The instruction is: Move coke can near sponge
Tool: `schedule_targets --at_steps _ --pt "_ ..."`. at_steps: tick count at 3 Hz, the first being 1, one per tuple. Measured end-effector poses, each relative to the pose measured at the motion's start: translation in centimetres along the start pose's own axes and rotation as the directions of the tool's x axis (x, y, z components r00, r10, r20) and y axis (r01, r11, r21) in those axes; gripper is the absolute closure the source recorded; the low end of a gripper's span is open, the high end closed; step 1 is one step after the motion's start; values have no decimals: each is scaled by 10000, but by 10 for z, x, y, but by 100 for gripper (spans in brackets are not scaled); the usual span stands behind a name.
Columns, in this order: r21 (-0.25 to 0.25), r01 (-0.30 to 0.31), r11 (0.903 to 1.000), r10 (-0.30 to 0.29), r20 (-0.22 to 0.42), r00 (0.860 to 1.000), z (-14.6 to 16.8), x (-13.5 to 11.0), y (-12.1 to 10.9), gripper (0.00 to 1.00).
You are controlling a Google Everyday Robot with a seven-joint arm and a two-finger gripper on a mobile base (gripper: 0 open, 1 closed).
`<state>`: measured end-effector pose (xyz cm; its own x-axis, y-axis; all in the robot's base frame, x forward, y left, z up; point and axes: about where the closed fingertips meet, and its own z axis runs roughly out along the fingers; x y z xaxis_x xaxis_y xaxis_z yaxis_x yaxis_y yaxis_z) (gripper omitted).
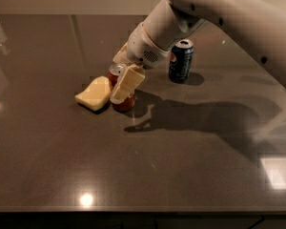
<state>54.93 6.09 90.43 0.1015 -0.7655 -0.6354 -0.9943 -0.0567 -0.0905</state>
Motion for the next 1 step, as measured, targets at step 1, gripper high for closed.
schedule_targets --at_steps 1 --pt "-1 1 10000 -1 0 10000 0 0 0 0"
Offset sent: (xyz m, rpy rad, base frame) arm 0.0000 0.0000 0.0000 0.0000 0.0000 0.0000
